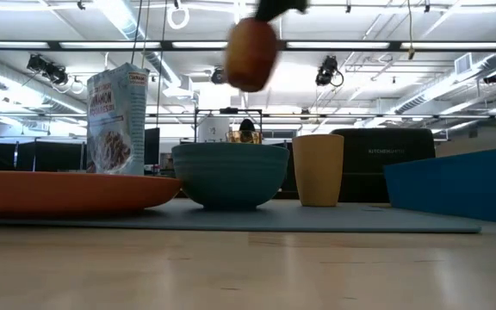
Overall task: Arrange a breakfast setting
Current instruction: Put the apple on the light blue mat
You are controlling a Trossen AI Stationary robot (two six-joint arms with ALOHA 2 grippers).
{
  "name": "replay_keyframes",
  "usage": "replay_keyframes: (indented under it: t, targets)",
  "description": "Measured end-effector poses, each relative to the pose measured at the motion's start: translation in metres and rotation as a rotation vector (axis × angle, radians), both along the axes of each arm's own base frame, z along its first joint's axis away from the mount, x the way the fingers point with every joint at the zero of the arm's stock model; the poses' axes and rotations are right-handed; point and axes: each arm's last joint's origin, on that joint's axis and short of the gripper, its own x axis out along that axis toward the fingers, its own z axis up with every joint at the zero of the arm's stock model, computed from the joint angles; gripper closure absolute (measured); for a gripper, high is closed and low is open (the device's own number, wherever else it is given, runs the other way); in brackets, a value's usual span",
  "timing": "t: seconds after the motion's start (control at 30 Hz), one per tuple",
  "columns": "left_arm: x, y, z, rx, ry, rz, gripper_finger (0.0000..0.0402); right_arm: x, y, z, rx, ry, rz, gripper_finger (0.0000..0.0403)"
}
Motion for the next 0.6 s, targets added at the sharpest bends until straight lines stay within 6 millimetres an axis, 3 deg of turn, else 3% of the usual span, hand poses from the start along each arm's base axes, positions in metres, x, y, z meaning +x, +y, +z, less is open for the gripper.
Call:
replay_keyframes:
  t: [0.2, 0.43, 0.6]
  targets:
    - [-0.028, 0.019, 0.020, -0.020, -0.131, -0.010, 0.0283, 0.059, -0.031, -0.015, -0.086, -0.028, 0.077, 0.0383]
    - [-0.046, 0.034, 0.030, -0.023, -0.218, 0.038, 0.0283, 0.108, -0.070, -0.071, -0.096, 0.008, 0.200, 0.0383]
    - [-0.048, 0.037, 0.031, 0.031, -0.234, 0.087, 0.0283, 0.126, -0.087, -0.106, -0.140, 0.041, 0.229, 0.0383]
